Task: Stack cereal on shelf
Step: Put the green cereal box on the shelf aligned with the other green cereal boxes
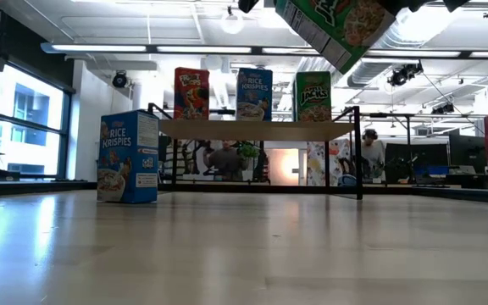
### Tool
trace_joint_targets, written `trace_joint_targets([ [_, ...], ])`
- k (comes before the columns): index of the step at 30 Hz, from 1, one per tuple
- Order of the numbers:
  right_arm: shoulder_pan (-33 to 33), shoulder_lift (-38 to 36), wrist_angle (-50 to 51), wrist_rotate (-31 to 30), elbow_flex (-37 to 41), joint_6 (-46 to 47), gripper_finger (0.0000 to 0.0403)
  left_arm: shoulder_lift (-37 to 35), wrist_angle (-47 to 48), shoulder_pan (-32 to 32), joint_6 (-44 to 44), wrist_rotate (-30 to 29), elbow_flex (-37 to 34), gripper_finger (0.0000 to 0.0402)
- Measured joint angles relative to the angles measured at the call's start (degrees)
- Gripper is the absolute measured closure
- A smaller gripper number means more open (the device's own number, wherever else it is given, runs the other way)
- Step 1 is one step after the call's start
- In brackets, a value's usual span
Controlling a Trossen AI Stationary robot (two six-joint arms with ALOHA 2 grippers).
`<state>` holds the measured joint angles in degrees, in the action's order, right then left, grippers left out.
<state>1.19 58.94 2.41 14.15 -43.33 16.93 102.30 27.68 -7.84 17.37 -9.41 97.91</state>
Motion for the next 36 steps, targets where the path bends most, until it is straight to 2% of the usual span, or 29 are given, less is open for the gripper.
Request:
trace_joint_targets([
  [3,0.00,-0.02,-0.01,0.50,0.00,-0.31,0.0222,0.00,0.00,0.00,0.02,0.03,0.00,0.0280],
  [6,0.00,-0.02,-0.06,0.77,0.00,-0.26,0.0232,0.00,-0.09,0.00,0.56,0.07,0.00,0.0280],
  [22,0.00,-0.04,-0.15,0.81,0.00,0.79,0.0226,0.00,-0.46,0.00,2.26,0.09,0.00,0.0274],
  [36,-0.02,-0.04,-0.15,0.33,0.00,1.07,0.0226,0.00,-1.13,1.14,3.60,1.84,0.00,0.0168],
])
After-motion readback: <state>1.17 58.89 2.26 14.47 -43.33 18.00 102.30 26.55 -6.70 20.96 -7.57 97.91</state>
